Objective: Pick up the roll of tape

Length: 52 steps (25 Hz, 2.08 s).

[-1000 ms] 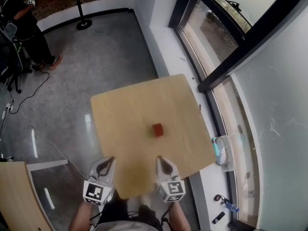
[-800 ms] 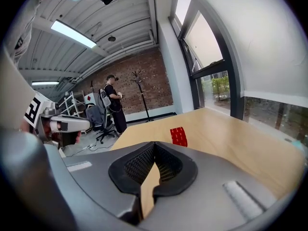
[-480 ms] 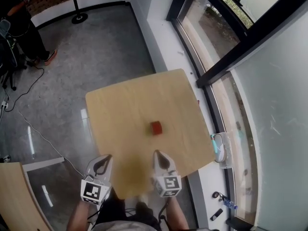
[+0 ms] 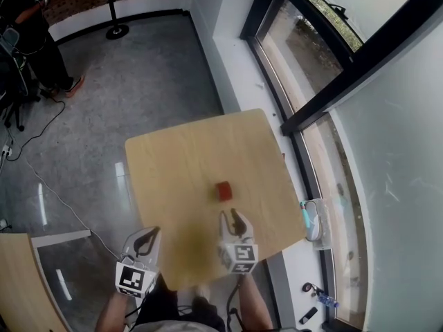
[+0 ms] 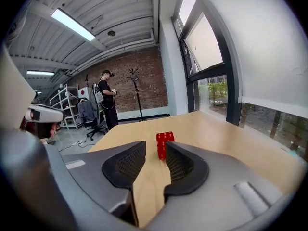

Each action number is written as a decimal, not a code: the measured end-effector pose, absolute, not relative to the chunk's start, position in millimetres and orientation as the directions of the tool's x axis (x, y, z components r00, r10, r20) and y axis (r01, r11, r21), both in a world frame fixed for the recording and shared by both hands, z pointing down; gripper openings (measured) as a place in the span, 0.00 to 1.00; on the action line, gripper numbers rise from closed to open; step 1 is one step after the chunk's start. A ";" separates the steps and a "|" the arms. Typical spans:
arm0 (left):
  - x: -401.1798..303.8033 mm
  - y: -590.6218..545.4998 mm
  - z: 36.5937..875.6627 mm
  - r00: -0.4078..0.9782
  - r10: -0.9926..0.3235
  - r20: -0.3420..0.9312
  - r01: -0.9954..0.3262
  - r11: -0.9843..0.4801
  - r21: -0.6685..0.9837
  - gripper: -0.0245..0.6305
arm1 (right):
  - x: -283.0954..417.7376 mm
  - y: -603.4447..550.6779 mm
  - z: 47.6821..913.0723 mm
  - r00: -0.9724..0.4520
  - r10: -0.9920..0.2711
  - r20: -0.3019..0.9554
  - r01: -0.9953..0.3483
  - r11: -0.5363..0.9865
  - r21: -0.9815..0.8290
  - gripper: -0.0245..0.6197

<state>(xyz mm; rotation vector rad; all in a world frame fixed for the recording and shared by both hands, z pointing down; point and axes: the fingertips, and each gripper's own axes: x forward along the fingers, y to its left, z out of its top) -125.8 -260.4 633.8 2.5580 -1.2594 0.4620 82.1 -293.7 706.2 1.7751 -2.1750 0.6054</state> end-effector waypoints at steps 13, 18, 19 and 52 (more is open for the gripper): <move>-132.1 -261.2 633.6 0.572 -0.721 0.391 -0.803 -0.590 0.085 0.04 | 85.2 -331.7 733.6 -0.186 -0.856 0.483 -0.982 0.180 -0.060 0.45; -137.5 -262.7 634.0 0.566 -0.724 0.393 -0.807 -0.584 0.086 0.04 | 86.7 -342.8 745.0 -0.185 -0.847 0.498 -0.982 0.173 -0.071 0.52; -138.0 -263.3 634.4 0.565 -0.725 0.394 -0.808 -0.583 0.087 0.04 | 87.3 -345.2 747.3 -0.183 -0.847 0.499 -0.983 0.168 -0.074 0.54; -141.7 -269.2 635.5 0.547 -0.732 0.406 -0.818 -0.570 0.075 0.04 | 87.7 -368.2 762.3 -0.156 -0.840 0.520 -0.987 0.158 -0.040 0.36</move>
